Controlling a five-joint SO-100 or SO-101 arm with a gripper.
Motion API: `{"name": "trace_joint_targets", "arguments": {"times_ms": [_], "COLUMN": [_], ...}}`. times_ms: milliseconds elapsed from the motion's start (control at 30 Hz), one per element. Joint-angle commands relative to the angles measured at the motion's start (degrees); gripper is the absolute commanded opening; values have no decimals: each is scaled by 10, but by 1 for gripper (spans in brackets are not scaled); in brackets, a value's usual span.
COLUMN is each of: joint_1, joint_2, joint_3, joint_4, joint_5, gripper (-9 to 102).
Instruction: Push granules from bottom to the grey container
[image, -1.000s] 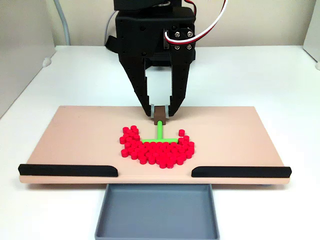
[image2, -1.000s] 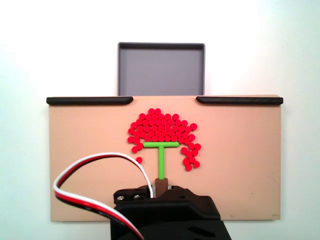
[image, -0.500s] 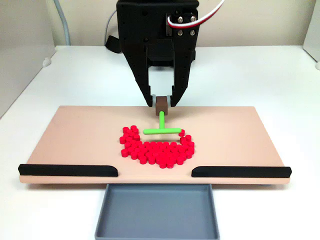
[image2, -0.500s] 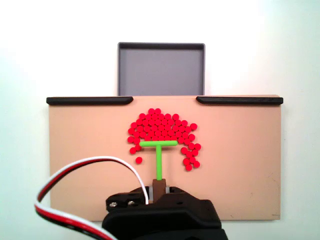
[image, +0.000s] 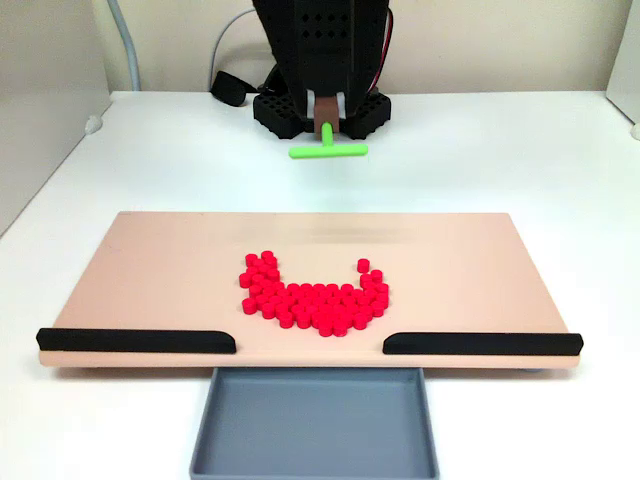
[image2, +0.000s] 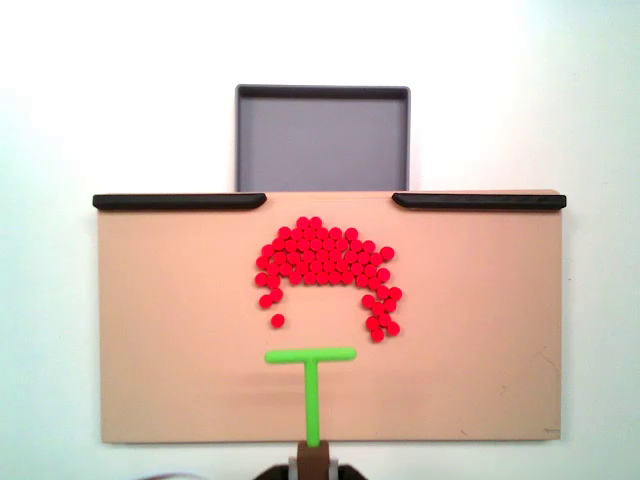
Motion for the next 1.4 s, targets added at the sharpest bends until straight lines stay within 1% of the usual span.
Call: {"name": "trace_joint_targets", "arguments": {"times_ms": [0, 500, 1367], "joint_1": [-3, 3, 13], "joint_2": [48, 127, 81], "joint_3": [0, 86, 77], "joint_4": [22, 15, 15], "joint_5": [-3, 3, 3], "gripper": [0, 0, 0]}}
